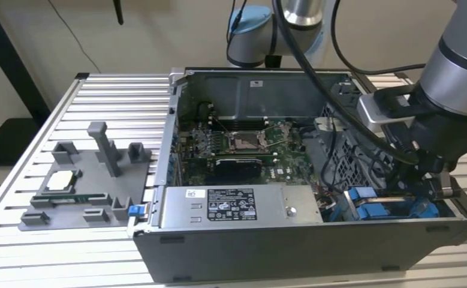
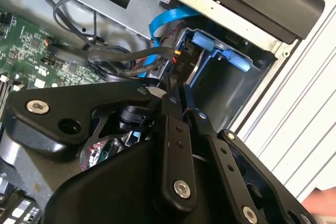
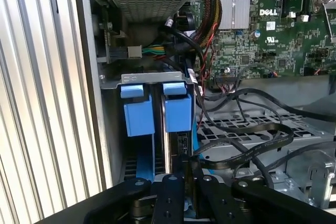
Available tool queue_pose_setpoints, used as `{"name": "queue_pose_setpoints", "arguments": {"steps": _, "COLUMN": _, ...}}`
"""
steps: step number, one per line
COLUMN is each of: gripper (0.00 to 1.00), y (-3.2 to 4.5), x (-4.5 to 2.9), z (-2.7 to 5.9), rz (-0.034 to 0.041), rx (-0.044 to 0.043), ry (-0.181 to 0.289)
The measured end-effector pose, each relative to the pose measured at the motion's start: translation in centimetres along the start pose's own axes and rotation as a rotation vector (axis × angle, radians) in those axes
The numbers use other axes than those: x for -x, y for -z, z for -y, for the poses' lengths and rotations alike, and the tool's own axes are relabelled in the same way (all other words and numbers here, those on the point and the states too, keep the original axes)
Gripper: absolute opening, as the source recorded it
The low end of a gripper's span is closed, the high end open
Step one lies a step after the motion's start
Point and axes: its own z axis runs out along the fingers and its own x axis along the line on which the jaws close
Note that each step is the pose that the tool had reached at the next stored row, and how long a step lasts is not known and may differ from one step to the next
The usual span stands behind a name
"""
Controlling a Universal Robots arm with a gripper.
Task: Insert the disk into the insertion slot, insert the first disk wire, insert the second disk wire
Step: 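Insert the second disk wire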
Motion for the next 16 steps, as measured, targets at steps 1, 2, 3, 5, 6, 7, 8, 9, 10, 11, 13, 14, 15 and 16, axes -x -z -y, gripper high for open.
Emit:
{"name": "queue_pose_setpoints", "arguments": {"steps": 1, "gripper": 0.00, "y": -0.02, "x": 0.03, "z": -0.01, "rz": -0.0012, "rx": -0.0001, "ry": 0.000}}
{"name": "queue_pose_setpoints", "arguments": {"steps": 2, "gripper": 0.00, "y": -0.04, "x": 0.06, "z": -0.01, "rz": -0.0023, "rx": -0.0002, "ry": 0.000}}
{"name": "queue_pose_setpoints", "arguments": {"steps": 3, "gripper": 0.00, "y": -0.05, "x": 0.11, "z": -0.02, "rz": -0.0034, "rx": -0.0002, "ry": 0.001}}
{"name": "queue_pose_setpoints", "arguments": {"steps": 5, "gripper": 0.00, "y": -0.08, "x": 0.25, "z": -0.03, "rz": -0.0058, "rx": -0.0004, "ry": 0.001}}
{"name": "queue_pose_setpoints", "arguments": {"steps": 6, "gripper": 0.00, "y": -0.08, "x": 0.28, "z": -0.04, "rz": -0.0084, "rx": -0.0006, "ry": 0.001}}
{"name": "queue_pose_setpoints", "arguments": {"steps": 7, "gripper": 0.00, "y": -0.09, "x": 0.33, "z": -0.04, "rz": -0.0112, "rx": -0.0008, "ry": 0.002}}
{"name": "queue_pose_setpoints", "arguments": {"steps": 8, "gripper": 0.00, "y": -0.09, "x": 0.37, "z": -0.04, "rz": -0.0137, "rx": -0.0009, "ry": 0.002}}
{"name": "queue_pose_setpoints", "arguments": {"steps": 9, "gripper": 0.00, "y": -0.10, "x": 0.40, "z": -0.05, "rz": -0.0159, "rx": -0.0011, "ry": 0.003}}
{"name": "queue_pose_setpoints", "arguments": {"steps": 10, "gripper": 0.00, "y": -0.10, "x": 0.43, "z": -0.05, "rz": -0.0183, "rx": -0.0012, "ry": 0.003}}
{"name": "queue_pose_setpoints", "arguments": {"steps": 11, "gripper": 0.00, "y": -0.11, "x": 0.48, "z": -0.06, "rz": -0.0210, "rx": -0.0014, "ry": 0.004}}
{"name": "queue_pose_setpoints", "arguments": {"steps": 13, "gripper": 0.00, "y": -0.12, "x": 0.63, "z": -0.07, "rz": -0.0283, "rx": -0.0019, "ry": 0.005}}
{"name": "queue_pose_setpoints", "arguments": {"steps": 14, "gripper": 0.00, "y": -0.13, "x": 0.72, "z": -0.08, "rz": -0.0317, "rx": -0.0021, "ry": 0.006}}
{"name": "queue_pose_setpoints", "arguments": {"steps": 15, "gripper": 0.00, "y": -0.14, "x": 0.80, "z": -0.08, "rz": -0.0353, "rx": -0.0023, "ry": 0.006}}
{"name": "queue_pose_setpoints", "arguments": {"steps": 16, "gripper": 0.00, "y": -0.15, "x": 0.87, "z": -0.09, "rz": -0.0380, "rx": -0.0026, "ry": 0.007}}
